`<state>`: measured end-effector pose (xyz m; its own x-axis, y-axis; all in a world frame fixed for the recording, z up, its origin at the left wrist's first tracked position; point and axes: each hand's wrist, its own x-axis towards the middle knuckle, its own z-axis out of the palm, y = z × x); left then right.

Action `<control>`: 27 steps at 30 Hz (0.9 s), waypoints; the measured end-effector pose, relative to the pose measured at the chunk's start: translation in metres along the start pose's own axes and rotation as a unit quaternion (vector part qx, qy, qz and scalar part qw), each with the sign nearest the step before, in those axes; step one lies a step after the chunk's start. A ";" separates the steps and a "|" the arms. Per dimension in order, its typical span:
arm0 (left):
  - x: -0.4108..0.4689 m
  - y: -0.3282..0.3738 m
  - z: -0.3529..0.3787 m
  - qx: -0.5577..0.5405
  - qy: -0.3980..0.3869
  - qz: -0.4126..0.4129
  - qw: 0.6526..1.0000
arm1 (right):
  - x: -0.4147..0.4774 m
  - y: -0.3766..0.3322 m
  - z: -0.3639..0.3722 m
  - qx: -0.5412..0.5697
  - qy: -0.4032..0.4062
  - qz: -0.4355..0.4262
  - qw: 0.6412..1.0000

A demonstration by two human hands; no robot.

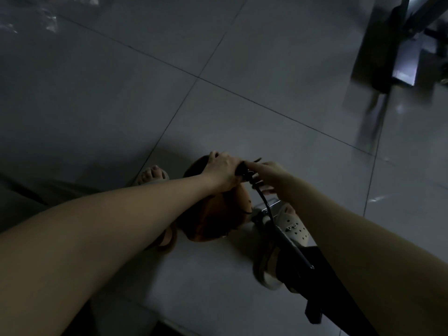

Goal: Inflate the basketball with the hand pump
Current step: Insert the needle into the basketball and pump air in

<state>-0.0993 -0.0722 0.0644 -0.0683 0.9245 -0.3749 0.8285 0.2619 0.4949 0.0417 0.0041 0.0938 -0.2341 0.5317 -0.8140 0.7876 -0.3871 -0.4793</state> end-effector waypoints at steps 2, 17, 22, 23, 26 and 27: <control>0.004 0.000 -0.001 -0.003 -0.003 0.019 1.000 | -0.001 0.000 0.005 -0.020 -0.014 -0.028 0.999; 0.015 -0.036 -0.003 0.003 -0.035 0.031 0.999 | 0.019 0.023 0.011 0.037 0.024 -0.045 0.998; 0.009 -0.028 0.004 -0.029 -0.006 0.026 0.999 | 0.023 0.029 0.011 0.053 0.053 -0.027 0.997; 0.008 -0.027 0.005 -0.038 -0.002 0.018 0.999 | 0.025 0.029 0.010 0.055 0.058 -0.022 0.997; 0.006 -0.024 0.005 -0.037 -0.009 0.014 0.999 | 0.031 0.031 0.008 0.069 0.056 -0.019 0.996; 0.006 -0.022 0.004 -0.037 -0.015 0.013 0.999 | 0.032 0.032 0.007 0.076 0.052 -0.022 0.996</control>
<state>-0.1160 -0.0738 0.0483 -0.0304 0.9231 -0.3833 0.7865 0.2587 0.5607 0.0548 0.0035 0.0500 -0.1995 0.6222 -0.7570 0.6814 -0.4671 -0.5634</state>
